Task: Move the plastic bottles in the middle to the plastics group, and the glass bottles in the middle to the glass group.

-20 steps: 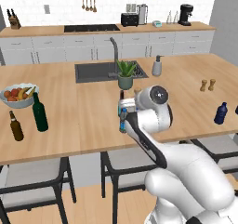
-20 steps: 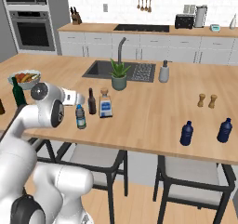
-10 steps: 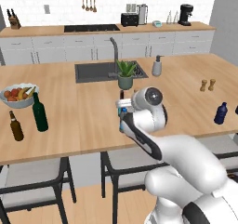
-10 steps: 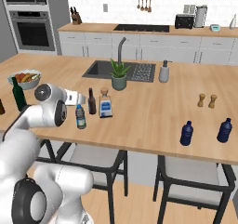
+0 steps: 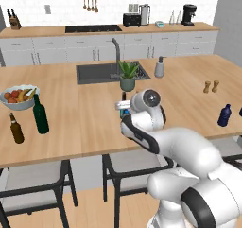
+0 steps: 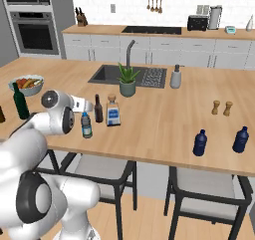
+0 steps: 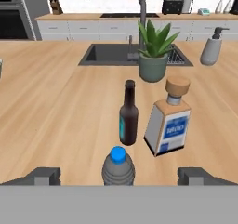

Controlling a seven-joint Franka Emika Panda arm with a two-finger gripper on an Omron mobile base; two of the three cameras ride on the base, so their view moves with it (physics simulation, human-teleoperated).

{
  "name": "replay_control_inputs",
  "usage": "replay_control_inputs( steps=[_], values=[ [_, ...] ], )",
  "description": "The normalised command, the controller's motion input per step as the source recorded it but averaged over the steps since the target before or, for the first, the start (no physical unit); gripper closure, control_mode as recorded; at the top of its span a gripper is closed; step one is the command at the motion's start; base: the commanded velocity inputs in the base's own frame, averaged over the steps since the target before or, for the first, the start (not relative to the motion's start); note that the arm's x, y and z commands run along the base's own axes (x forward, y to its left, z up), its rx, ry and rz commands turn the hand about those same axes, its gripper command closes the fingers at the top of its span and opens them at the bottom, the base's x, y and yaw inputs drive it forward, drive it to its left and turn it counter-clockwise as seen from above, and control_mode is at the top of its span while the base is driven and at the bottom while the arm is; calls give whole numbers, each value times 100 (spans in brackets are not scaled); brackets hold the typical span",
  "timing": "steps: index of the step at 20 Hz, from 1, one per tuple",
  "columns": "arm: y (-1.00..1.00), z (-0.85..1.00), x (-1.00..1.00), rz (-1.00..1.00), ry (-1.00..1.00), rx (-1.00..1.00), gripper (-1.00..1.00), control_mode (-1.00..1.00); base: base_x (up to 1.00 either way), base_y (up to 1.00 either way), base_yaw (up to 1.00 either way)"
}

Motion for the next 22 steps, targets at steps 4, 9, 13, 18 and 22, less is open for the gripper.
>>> replay_control_inputs(
  steps=[4, 9, 13, 18, 22],
  values=[
    [0, -23, 20, 0, 0, 4, -100, -100, 0, 0, 0],
    [0, -29, 21, 0, 0, 6, -100, -100, 0, 0, 0],
    [0, -37, 22, 0, 0, 6, -100, -100, 0, 0, 0],
    [0, -43, 21, 0, 0, 1, -100, -100, 0, 0, 0],
    [3, -34, 28, 0, 0, -2, -100, -100, 0, 0, 0]
  ],
)
